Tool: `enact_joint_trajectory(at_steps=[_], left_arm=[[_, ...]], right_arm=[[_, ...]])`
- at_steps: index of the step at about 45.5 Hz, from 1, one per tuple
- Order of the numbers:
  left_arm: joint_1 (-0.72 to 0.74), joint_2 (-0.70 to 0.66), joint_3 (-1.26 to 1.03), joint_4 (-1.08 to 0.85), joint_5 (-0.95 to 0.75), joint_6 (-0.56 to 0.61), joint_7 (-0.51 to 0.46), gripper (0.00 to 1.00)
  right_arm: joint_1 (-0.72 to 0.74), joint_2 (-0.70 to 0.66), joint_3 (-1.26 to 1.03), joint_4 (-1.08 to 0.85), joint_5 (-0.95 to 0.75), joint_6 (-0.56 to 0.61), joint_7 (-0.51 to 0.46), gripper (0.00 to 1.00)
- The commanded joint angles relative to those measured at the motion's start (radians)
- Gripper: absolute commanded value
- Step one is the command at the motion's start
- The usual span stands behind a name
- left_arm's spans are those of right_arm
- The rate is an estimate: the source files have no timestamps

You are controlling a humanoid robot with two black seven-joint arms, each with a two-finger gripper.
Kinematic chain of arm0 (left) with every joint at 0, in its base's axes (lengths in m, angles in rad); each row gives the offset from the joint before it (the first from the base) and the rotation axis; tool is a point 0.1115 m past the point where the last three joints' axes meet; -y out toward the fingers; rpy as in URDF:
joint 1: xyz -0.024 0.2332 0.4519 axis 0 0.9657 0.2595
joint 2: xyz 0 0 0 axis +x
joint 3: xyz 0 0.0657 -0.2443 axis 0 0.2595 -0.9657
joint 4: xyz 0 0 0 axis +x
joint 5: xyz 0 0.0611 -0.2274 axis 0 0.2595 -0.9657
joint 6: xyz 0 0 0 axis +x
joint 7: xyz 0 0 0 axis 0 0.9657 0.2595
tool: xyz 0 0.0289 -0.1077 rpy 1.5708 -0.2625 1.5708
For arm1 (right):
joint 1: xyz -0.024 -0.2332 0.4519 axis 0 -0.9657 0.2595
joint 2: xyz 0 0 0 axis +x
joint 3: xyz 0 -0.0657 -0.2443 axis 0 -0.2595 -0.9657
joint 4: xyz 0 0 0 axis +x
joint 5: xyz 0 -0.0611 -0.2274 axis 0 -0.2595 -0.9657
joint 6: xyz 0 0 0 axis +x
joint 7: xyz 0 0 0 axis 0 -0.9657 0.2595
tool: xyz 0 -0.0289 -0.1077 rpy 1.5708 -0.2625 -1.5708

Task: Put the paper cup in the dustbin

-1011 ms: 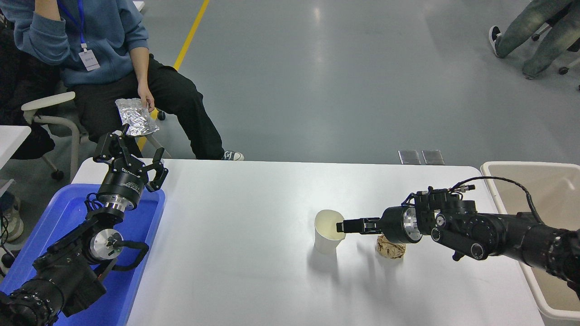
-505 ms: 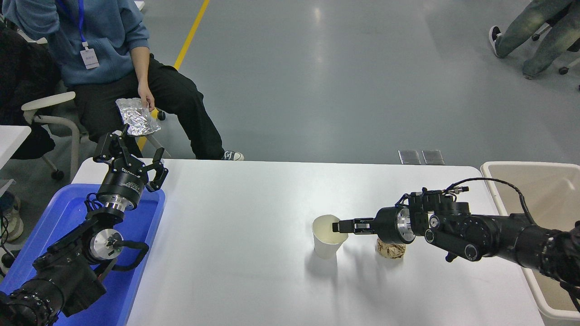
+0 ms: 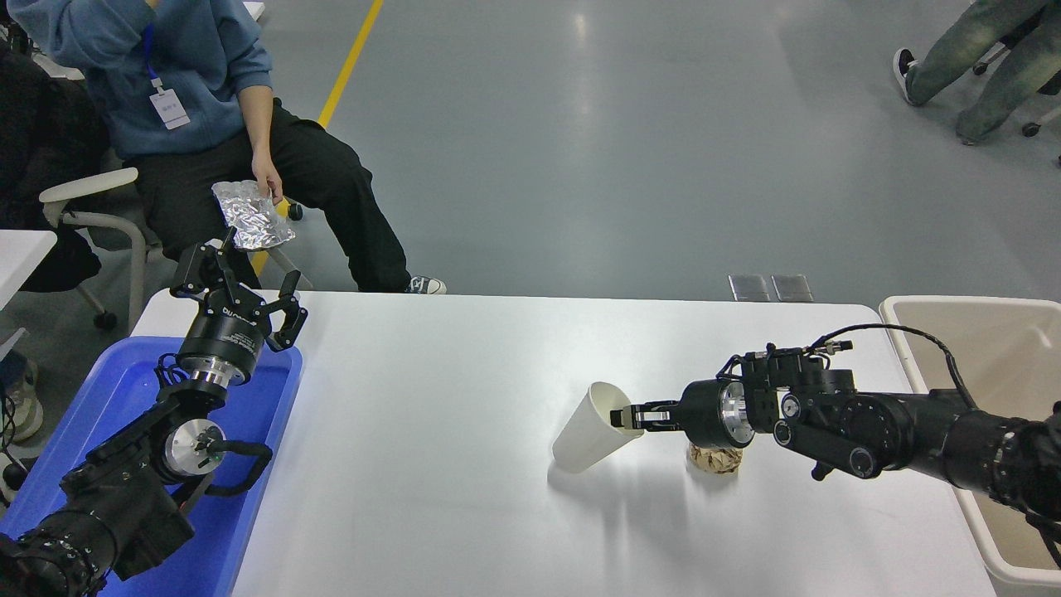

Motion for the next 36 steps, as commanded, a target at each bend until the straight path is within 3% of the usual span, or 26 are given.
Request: enact_joint_trajectory(at_steps=[1, 16, 36], left_arm=[[0.0, 0.0, 0.0, 0.0, 0.0, 0.0, 0.0, 1.0], [0.0, 0.0, 0.0, 0.0, 0.0, 0.0, 0.0, 1.0], [0.0, 0.0, 0.0, 0.0, 0.0, 0.0, 0.0, 1.0]], right_arm=[[0.034, -0.055, 0.003, 0.065, 0.002, 0.0, 0.011, 0.0], [0.208, -0.27, -0.012, 0.241, 0.009, 0.026, 0.011, 0.0], [0.428, -0.581, -0.012, 0.439, 0.017, 0.163, 0.005, 0.0]])
